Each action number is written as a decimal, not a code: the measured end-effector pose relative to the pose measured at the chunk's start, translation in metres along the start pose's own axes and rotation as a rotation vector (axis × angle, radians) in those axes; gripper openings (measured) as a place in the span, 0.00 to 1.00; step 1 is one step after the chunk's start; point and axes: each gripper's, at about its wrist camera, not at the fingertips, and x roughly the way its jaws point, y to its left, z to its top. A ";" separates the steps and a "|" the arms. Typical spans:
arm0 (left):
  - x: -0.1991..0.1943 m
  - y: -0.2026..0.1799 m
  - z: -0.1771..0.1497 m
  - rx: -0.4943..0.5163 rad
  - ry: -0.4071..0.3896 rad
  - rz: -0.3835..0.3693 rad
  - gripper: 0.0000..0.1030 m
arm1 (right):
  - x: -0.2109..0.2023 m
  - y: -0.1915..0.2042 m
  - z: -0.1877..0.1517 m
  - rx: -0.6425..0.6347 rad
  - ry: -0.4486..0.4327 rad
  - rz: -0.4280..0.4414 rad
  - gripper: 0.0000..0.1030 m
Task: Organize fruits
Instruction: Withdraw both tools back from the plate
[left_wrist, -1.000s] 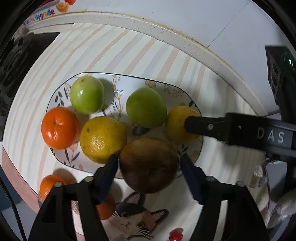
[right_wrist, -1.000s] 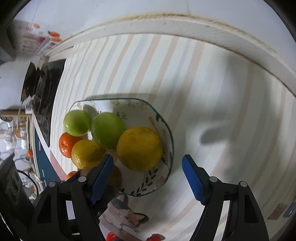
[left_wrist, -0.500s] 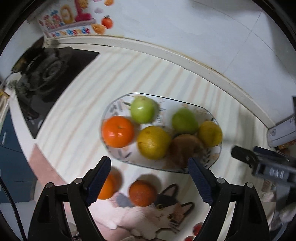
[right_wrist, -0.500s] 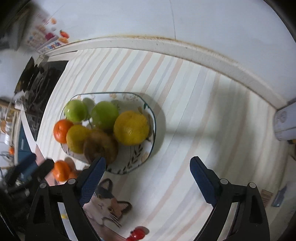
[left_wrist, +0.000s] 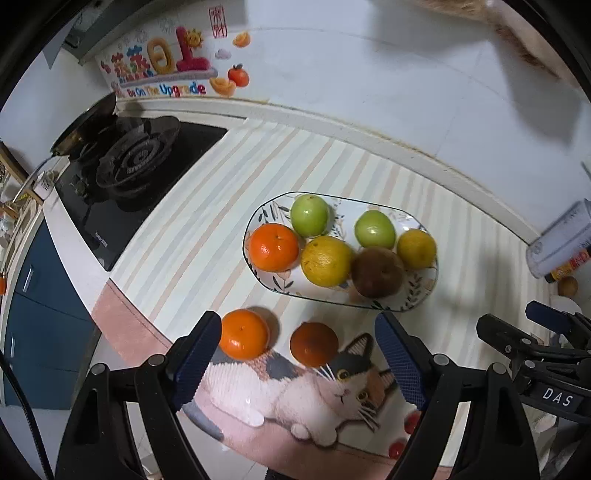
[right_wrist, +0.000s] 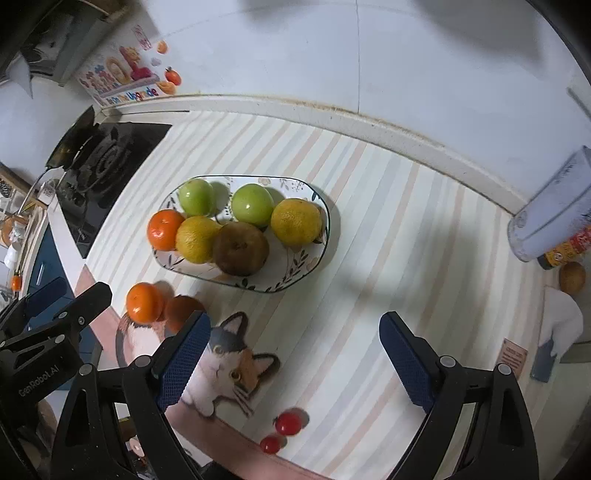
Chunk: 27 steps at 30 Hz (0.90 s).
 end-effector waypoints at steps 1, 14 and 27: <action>-0.006 0.000 -0.003 0.002 -0.008 -0.004 0.82 | -0.009 0.001 -0.004 -0.005 -0.017 -0.004 0.92; -0.098 0.000 -0.031 0.024 -0.139 -0.042 0.82 | -0.116 0.004 -0.048 -0.047 -0.174 -0.004 0.92; -0.162 -0.005 -0.053 0.035 -0.213 -0.096 0.82 | -0.191 0.008 -0.077 -0.055 -0.259 0.030 0.92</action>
